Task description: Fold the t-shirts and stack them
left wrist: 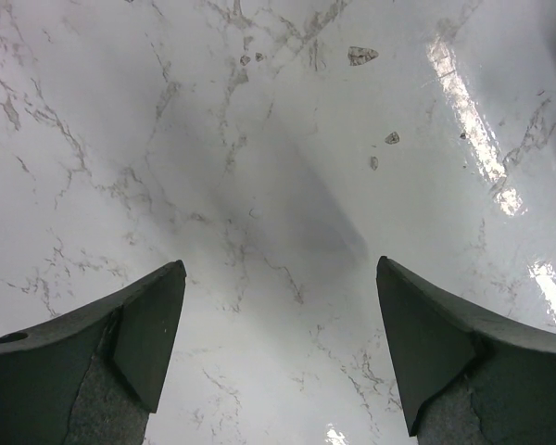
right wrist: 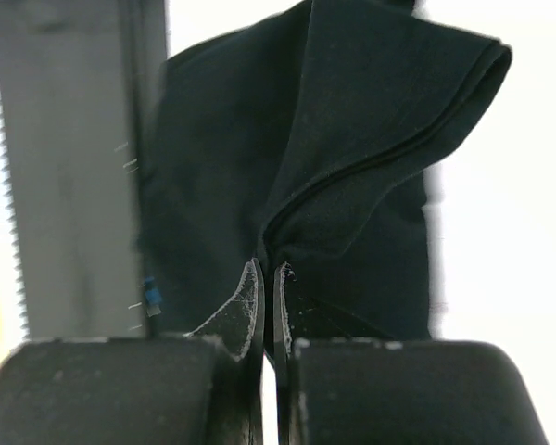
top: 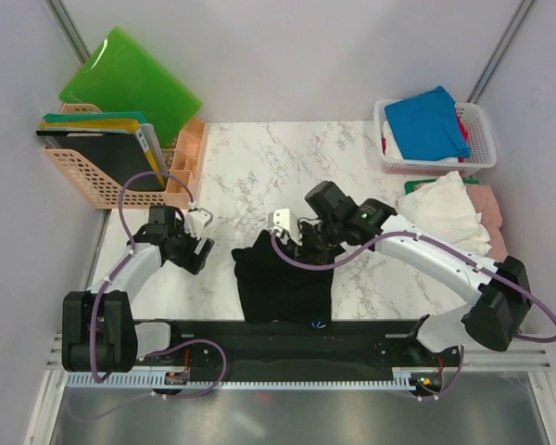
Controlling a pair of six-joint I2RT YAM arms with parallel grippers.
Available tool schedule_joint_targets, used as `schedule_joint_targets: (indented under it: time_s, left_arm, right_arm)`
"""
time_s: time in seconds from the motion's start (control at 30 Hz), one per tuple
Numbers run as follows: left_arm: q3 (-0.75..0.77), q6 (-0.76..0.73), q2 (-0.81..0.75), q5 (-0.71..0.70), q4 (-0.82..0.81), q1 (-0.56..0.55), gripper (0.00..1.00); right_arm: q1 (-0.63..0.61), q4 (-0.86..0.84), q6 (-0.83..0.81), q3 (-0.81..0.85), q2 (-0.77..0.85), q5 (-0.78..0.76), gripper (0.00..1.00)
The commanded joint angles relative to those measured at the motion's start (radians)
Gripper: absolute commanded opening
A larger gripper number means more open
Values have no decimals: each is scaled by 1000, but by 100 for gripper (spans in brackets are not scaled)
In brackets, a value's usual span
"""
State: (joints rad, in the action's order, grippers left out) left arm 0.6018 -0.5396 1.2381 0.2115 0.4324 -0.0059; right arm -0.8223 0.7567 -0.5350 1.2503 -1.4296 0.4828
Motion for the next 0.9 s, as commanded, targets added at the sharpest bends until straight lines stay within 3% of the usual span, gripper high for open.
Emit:
schedule_joint_targets:
  time_s: [0.0,0.07,0.17,0.3,0.33,0.57,0.87]
  left_arm:
    - [-4,-23,-16,0,-14,1,91]
    - [1,-22,-11,0,-14,1,91]
    - [9,-17,-8,5,-21,1,91]
    - [9,-17,-9,0,-17,1,91]
    - [7,-16,-8,0,-17,1,91]
    - [-17,-17,-14,-1,-20,1,91]
    - [-14,3,3,11,-30,1,91]
  right_arm:
    - [-31,17,69,-89,23,140,0]
    - [-73,-2,90,-158,20,189,12]
    - [-104,-34,75,-216,40,171,52]
    - [-113,-49,66,-221,58,146,63]
    - [-115,-53,64,-216,58,134,72]
    - [-115,-89,75,-164,104,48,92]
    - [-117,-181,73,-149,-8,45,93]
